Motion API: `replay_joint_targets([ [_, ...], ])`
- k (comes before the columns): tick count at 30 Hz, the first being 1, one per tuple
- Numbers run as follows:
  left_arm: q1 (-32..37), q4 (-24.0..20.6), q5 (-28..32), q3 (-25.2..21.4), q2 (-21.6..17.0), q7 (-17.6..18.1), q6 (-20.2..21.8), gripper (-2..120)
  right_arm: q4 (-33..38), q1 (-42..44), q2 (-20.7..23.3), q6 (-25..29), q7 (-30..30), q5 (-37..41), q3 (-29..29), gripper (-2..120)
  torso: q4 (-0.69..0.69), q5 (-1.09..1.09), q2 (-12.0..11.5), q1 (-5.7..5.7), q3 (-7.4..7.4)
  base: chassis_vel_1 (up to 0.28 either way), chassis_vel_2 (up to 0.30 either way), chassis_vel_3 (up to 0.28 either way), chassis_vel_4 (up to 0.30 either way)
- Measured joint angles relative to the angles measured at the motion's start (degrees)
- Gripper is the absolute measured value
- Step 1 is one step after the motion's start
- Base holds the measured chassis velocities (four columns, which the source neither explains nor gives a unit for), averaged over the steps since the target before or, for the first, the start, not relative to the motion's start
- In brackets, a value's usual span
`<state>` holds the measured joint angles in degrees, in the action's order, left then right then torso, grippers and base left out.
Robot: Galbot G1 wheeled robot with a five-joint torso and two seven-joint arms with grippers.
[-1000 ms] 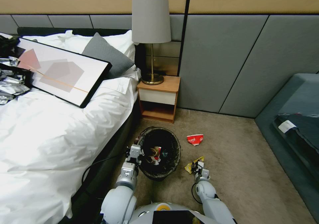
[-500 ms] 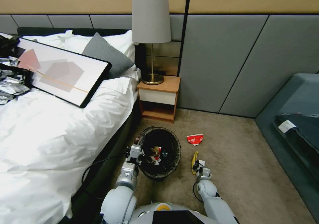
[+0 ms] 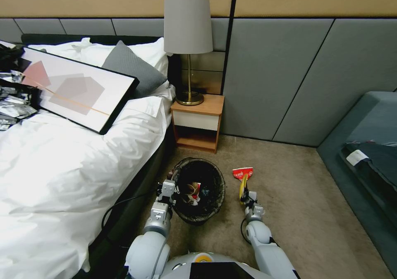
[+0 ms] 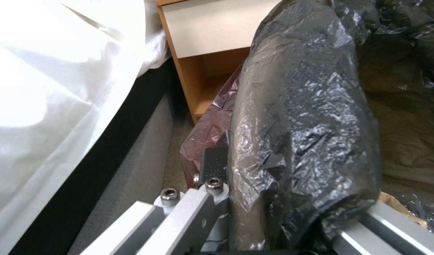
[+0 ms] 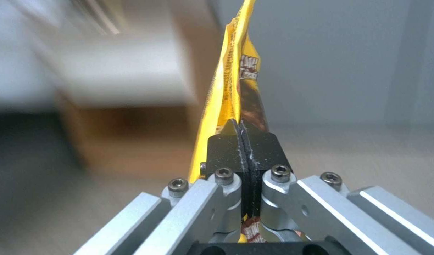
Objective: Pick up the trash bin, then pick up the garbage from the floor and place it into the trash bin.
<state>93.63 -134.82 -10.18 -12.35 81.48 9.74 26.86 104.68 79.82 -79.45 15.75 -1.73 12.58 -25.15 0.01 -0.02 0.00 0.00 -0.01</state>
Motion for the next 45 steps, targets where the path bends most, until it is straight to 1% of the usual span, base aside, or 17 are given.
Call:
replay_joint_targets([
  [1, 0.0, 0.0, 0.0, 0.0, 0.0, 0.0, 0.0, 1, 0.0, 0.0, 0.0, 0.0, 0.0, 0.0, 0.0, 0, 0.0, 0.0, 0.0, 0.0, 0.0, 0.0, 0.0, 0.0, 0.0],
  [2, 0.0, 0.0, 0.0, 0.0, -0.1, 0.0, 0.0, 1, 2.6, 0.7, 0.3, 1.1, 1.9, 0.0, 0.3, 0, -0.01, 0.01, 0.0, 0.0, 0.0, 0.0, 0.0, 0.0, 0.0],
  [4, 0.0, 0.0, 0.0, 0.1, -0.3, 0.0, 0.0, 1, 8.5, 2.1, 1.4, 3.9, 7.6, 0.8, 1.1, 0, -0.01, 0.02, 0.0, 0.0, 0.0, 0.0, 0.0, 0.0, 0.0],
  [5, 0.0, 0.0, 0.0, 0.1, -0.3, 0.0, 0.0, 1, 8.5, 2.1, 1.4, 3.9, 7.6, 0.8, 1.1, 0, -0.01, 0.02, 0.0, 0.0, 0.0, 0.0, 0.0, 0.0, 0.0],
  [9, 0.0, 0.1, 0.0, 0.3, -0.5, 0.0, 0.0, 1, 15.4, 3.8, 3.9, 7.6, 18.5, 5.1, 2.3, 0, -0.01, 0.01, 0.0, 0.0, 0.0, 0.0, 0.0, 0.0, 0.0],
  [10, 0.0, 0.1, 0.0, 0.3, -0.5, 0.0, 0.0, 1, 15.4, 3.8, 3.9, 7.6, 18.5, 5.1, 2.3, 0, -0.01, 0.01, 0.0, 0.0, 0.0, 0.0, 0.0, 0.0, 0.0],
  [11, 0.0, 0.1, 0.0, 0.4, -0.5, 0.0, 0.1, 1, 17.3, 4.4, 4.9, 8.1, 22.6, 7.4, 2.7, 0, -0.01, 0.03, 0.0, 0.0, 0.0, 0.0, 0.0, 0.0, 0.0],
  [13, 0.0, 0.2, 0.0, 0.6, -0.5, 0.0, 0.1, 1, 19.1, 5.0, 6.3, 8.3, 27.8, 9.8, 3.4, 0, -0.01, 0.02, 0.0, 0.0, 0.0, 0.0, 0.0, 0.0, 0.0],
  [14, 0.0, 0.2, 0.0, 0.6, -0.5, 0.0, 0.1, 1, 19.1, 5.0, 6.3, 8.3, 27.8, 9.8, 3.4, 0, -0.01, 0.02, 0.0, 0.0, 0.0, 0.0, 0.0, 0.0, 0.0],
  [17, 0.0, 0.4, 0.0, 0.9, -0.3, -0.1, 0.1, 1, 20.1, 5.8, 8.2, 8.2, 33.4, 11.8, 5.4, 0, -0.01, 0.02, 0.0, 0.0, 0.0, 0.0, 0.0, 0.0, 0.0],
  [18, 0.0, 0.4, 0.0, 0.9, -0.3, -0.1, 0.1, 1, 20.1, 5.8, 8.2, 8.2, 33.4, 11.8, 5.4, 0, -0.01, 0.02, 0.0, 0.0, 0.0, 0.0, 0.0, 0.0, 0.0],
  [20, 0.0, 0.5, -0.1, 1.0, -0.2, -0.1, 0.1, 1, 20.1, 6.1, 9.3, 8.0, 34.9, 12.1, 7.4, 0, -0.01, 0.03, 0.0, 0.0, 0.0, 0.0, 0.0, 0.0, 0.0],
  [22, 0.0, 0.5, -0.2, 1.1, -0.1, -0.1, 0.1, 1, 18.3, 6.2, 9.7, 7.9, 35.4, 11.3, 9.5, 0, -0.01, 0.03, 0.0, 0.0, 0.0, 0.0, 0.0, 0.0, 0.0],
  [29, 0.1, 0.5, -0.3, 1.0, -0.2, -0.1, 0.2, 1, 13.1, 6.4, 8.8, 9.2, 36.3, 9.7, 11.2, 0, -0.01, 0.02, 0.0, 0.0, 0.01, 0.0, 0.0, 0.0, 0.0],
  [34, 0.0, 0.4, -0.3, 1.0, -0.2, -0.1, 0.2, 1, 10.8, 6.4, 8.4, 9.9, 36.7, 9.6, 11.1, 0, -0.01, 0.03, 0.0, 0.0, 0.01, 0.0, 0.0, 0.0, 0.0],
  [37, -0.1, 0.3, -0.2, 1.0, -0.2, -0.1, 0.2, 1, 8.2, 6.3, 8.0, 10.7, 37.2, 9.6, 10.1, 0, -0.01, 0.02, 0.0, 0.0, 0.01, 0.0, 0.0, 0.0, 0.0],
  [45, -0.1, 0.0, 0.0, 0.6, -0.3, -0.1, 0.2, 1, 5.1, 5.9, 7.6, 11.6, 37.3, 9.3, 8.3, 0, -0.01, 0.02, 0.0, 0.0, 0.01, 0.0, 0.0, 0.0, 0.0],
])
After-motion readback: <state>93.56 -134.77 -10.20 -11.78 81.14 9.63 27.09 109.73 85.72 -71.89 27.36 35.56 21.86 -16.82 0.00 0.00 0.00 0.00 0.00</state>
